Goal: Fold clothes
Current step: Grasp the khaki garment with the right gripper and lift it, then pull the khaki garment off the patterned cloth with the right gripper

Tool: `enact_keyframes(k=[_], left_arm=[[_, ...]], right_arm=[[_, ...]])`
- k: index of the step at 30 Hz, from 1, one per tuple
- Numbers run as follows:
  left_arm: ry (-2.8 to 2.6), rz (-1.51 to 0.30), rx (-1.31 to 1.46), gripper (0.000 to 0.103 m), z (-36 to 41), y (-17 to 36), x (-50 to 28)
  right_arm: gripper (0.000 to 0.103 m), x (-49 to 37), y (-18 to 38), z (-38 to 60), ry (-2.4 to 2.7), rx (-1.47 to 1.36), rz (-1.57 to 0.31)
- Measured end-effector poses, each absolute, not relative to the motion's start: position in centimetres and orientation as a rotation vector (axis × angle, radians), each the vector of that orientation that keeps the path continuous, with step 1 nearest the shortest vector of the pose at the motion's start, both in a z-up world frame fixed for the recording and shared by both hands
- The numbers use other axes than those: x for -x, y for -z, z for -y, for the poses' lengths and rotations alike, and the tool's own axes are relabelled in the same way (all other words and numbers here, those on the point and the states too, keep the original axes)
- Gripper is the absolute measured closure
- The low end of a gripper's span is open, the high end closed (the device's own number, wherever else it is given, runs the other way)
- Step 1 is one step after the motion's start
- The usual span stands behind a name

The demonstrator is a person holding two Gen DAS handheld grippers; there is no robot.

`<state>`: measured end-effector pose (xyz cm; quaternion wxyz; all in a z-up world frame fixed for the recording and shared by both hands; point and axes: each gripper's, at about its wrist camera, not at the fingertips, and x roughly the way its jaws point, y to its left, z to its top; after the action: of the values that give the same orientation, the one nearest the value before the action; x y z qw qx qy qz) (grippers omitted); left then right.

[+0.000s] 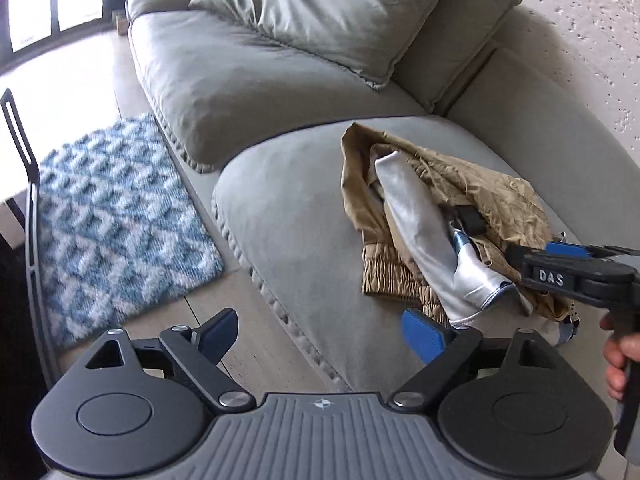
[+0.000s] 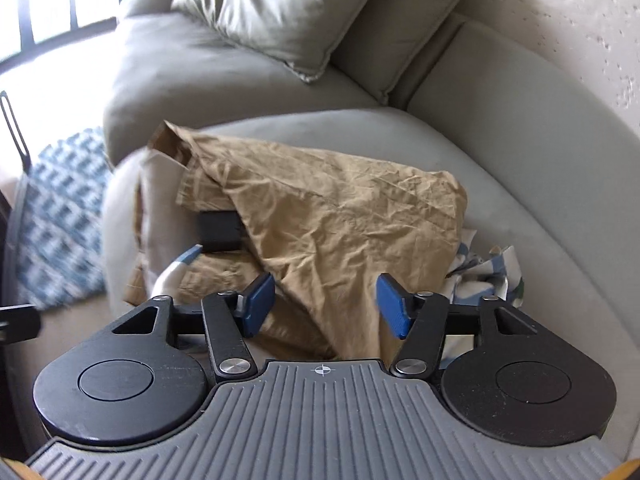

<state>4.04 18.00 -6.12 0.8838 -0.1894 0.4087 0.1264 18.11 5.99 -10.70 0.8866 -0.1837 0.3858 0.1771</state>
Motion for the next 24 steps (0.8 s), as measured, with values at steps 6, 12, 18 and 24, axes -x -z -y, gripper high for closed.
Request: enact_keyframes(k=[6, 12, 18, 24], left_arm=[[-0.234, -0.839, 0.392, 0.014, -18.1, 6.0, -3.6], [-0.241, -0.792, 0.365, 0.014, -18.5, 4.3, -2.5], [-0.25, -0.701, 0.345, 0.013, -18.1, 2.1, -1.5], [-0.138, -0.649, 0.338, 0.013, -14.3, 0.2, -1.7]], right_arm=[[0.101, -19.8, 10.1, -7.5, -0.358, 0.384, -0.808], [0.103, -21.7, -0.1, -6.6, -0.267, 0.167, -0.514], [0.103, -17.9, -12.0, 0.2, -0.194, -0.139, -0.217], [0.103, -7.3, -22.3, 5.9, -0.061, -0.019, 0.255]])
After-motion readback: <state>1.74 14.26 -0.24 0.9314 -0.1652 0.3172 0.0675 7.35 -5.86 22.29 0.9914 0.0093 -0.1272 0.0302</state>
